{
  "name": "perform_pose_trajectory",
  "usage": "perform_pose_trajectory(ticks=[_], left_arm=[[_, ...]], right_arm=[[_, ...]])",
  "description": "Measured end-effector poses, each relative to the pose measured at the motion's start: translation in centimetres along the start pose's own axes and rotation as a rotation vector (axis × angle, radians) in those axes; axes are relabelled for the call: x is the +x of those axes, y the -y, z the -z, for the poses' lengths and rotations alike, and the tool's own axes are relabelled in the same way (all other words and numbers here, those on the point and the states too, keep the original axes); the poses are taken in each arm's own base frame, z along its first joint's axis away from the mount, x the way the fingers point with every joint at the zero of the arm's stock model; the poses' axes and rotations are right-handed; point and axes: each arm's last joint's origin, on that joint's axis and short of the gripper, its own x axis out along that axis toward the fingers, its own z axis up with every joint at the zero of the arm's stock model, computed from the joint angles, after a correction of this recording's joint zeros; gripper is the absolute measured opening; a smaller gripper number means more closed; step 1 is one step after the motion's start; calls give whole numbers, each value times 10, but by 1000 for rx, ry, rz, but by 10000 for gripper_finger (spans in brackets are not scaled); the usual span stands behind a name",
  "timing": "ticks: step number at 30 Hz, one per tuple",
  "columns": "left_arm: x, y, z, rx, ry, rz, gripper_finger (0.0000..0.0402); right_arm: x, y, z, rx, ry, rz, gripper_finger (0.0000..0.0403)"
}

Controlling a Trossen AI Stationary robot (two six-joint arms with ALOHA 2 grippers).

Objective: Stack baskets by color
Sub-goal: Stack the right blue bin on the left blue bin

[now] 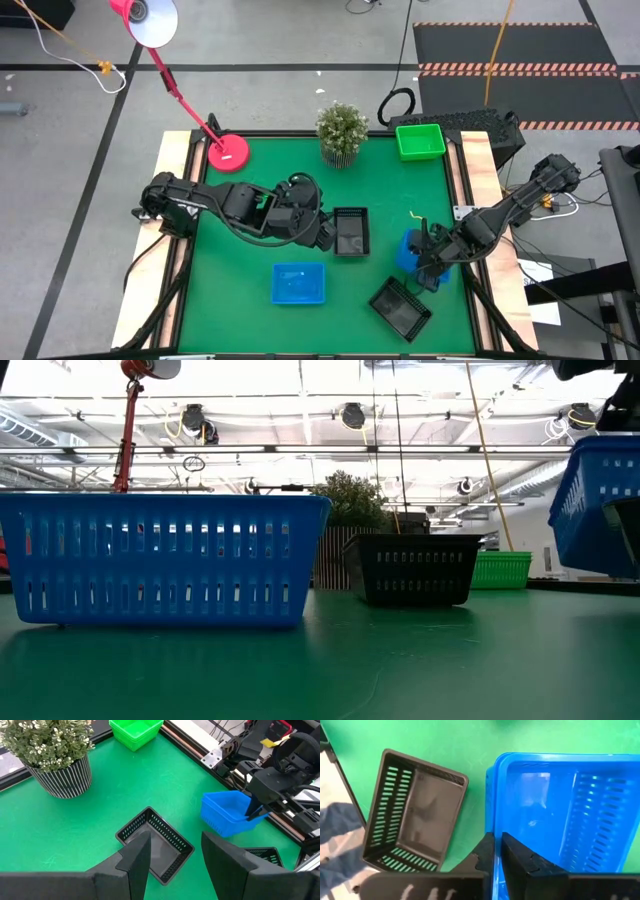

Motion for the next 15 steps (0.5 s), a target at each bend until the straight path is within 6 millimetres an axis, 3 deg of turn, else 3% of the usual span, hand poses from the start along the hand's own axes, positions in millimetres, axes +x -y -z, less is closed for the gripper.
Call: perform_pose_trajectory(ticks=[5,15], left_arm=[[0,0,0,1,0,0,177],[30,5,22,-52,-58,42,177]], right_arm=[[5,3,2,-29,-9,13,17],[17,4,4,-14,-16,-23,16]])
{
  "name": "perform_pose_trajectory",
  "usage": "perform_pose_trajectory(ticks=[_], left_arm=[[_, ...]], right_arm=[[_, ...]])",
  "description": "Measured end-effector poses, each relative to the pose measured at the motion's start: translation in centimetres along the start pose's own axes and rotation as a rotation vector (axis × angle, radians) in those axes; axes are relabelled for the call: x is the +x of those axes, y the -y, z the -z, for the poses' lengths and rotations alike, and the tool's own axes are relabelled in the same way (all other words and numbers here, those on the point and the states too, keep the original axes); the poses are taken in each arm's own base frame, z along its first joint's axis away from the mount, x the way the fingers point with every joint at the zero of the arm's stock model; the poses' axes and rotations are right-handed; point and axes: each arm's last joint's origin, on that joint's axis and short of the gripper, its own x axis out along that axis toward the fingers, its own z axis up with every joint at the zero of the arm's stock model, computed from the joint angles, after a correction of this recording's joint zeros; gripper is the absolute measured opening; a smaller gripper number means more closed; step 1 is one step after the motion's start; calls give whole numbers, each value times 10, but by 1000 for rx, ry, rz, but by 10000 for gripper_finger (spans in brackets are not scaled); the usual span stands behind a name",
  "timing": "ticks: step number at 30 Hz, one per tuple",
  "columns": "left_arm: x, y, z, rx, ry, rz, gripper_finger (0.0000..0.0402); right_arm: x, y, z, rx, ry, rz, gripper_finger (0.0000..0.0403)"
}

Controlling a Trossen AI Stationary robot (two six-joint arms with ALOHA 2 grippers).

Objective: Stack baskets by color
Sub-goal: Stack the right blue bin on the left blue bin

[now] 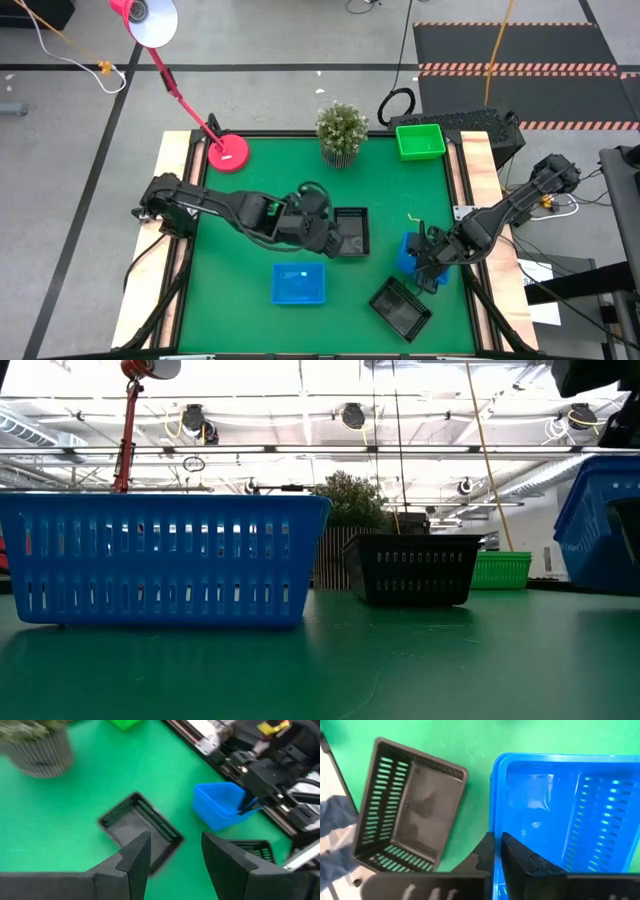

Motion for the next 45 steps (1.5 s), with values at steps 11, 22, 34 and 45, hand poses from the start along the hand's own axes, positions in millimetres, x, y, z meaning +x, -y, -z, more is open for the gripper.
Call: perform_pose_trajectory(ticks=[11,22,34,45], left_arm=[[18,11,12,-12,46,97,177],[17,11,11,36,47,102,177],[17,11,11,36,46,102,177],[17,11,11,36,45,102,177]], right_arm=[[0,-2,-2,-2,35,-15,27],[-1,-15,-1,-155,72,-126,86],[31,-8,21,-307,60,-122,120],[38,-4,23,-319,57,-125,74]])
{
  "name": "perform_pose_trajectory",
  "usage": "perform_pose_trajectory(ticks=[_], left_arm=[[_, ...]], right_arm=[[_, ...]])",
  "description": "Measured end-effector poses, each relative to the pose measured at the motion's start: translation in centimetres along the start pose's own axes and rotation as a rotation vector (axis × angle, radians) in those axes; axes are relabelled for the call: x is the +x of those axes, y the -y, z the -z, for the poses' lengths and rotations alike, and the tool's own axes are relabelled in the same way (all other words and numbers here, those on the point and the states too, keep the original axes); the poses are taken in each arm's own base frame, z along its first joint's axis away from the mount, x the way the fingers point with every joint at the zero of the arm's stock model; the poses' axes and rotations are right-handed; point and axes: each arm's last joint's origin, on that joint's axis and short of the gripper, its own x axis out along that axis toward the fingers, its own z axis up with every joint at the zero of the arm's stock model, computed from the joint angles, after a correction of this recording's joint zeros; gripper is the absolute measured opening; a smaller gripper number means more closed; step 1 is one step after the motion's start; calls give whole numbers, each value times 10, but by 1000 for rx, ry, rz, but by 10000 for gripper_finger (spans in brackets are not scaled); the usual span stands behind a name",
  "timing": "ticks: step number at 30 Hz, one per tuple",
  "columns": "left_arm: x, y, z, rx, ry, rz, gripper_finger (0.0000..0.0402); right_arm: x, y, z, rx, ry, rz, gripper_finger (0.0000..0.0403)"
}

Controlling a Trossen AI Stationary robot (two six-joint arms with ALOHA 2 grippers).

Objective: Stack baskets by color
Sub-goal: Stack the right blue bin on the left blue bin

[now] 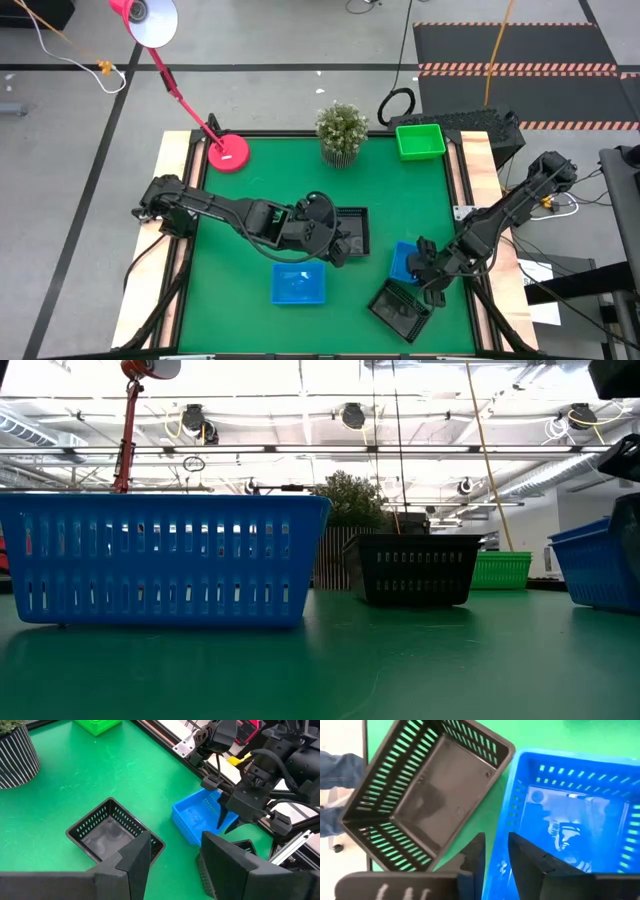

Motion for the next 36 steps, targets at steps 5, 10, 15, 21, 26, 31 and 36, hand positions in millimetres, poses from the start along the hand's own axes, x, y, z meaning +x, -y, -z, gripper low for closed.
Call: perform_pose_trajectory(ticks=[5,10,15,21,26,31,36], left_arm=[[0,0,0,12,1,-1,177],[1,-1,-1,14,1,-2,177],[0,-1,-1,16,1,-2,177],[0,-1,-1,20,2,-2,177],[0,-1,-1,26,1,-2,177],[0,-1,-1,29,1,-2,177],[0,-1,-1,32,2,-2,177]], right_arm=[[1,0,0,-6,0,-4,75],[4,0,0,-11,-8,16,93],[7,0,0,-21,-19,26,96],[7,1,1,-15,-30,38,44],[7,1,1,-4,-28,37,17],[7,2,1,4,-14,56,67],[7,3,1,-2,-17,71,108]])
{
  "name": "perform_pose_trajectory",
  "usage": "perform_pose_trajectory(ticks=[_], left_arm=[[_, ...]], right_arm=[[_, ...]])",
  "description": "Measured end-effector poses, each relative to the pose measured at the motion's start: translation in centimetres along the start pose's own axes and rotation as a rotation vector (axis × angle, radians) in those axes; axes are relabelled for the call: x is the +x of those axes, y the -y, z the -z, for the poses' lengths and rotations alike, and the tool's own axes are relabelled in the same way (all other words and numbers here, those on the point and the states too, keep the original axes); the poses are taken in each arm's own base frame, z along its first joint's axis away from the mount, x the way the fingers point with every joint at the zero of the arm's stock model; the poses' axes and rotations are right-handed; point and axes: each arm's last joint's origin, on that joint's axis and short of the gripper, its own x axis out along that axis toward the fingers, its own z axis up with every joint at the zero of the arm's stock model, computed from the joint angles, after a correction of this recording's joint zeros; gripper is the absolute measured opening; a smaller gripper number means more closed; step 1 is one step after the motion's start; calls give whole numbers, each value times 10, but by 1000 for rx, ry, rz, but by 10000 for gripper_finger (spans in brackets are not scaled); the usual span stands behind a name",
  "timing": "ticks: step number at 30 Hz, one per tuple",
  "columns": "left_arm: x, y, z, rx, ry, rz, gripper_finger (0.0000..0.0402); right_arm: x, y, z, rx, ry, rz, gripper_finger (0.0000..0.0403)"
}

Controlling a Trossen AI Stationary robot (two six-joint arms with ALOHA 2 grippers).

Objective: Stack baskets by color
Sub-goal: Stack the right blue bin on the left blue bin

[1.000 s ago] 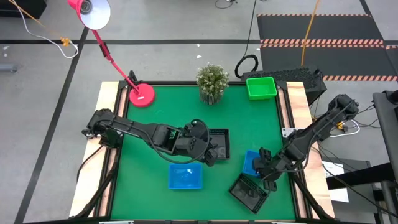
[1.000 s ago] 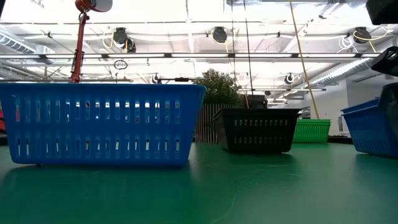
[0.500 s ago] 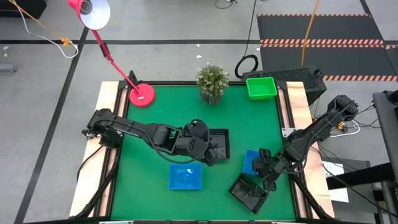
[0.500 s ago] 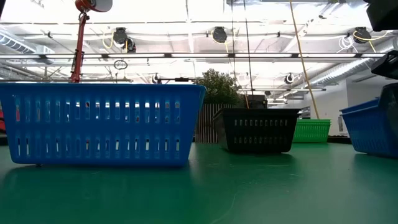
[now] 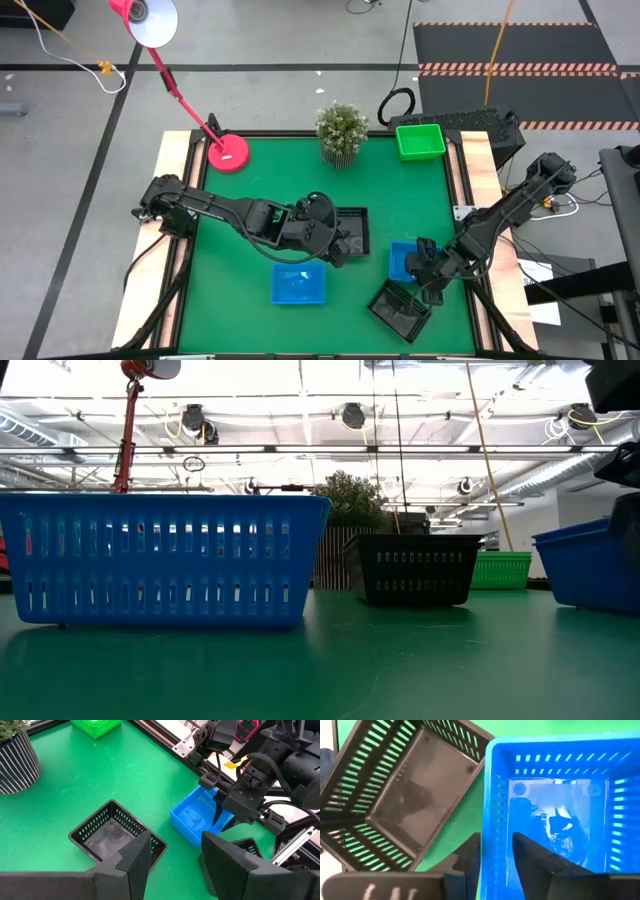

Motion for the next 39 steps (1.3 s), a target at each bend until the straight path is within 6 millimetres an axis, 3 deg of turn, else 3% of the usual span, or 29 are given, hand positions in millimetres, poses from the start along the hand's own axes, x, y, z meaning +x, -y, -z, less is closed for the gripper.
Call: perform_pose_trajectory(ticks=[4,13,22,39], left_arm=[[0,0,0,0,0,0,177],[0,0,0,4,0,0,177],[0,0,0,5,0,0,177],[0,0,0,6,0,0,177]], right_arm=[[0,0,0,-24,-5,1,95],[0,1,1,-30,-13,3,8],[-2,-2,-2,31,19,-32,5],[-23,0,-6,133,140,-114,1]])
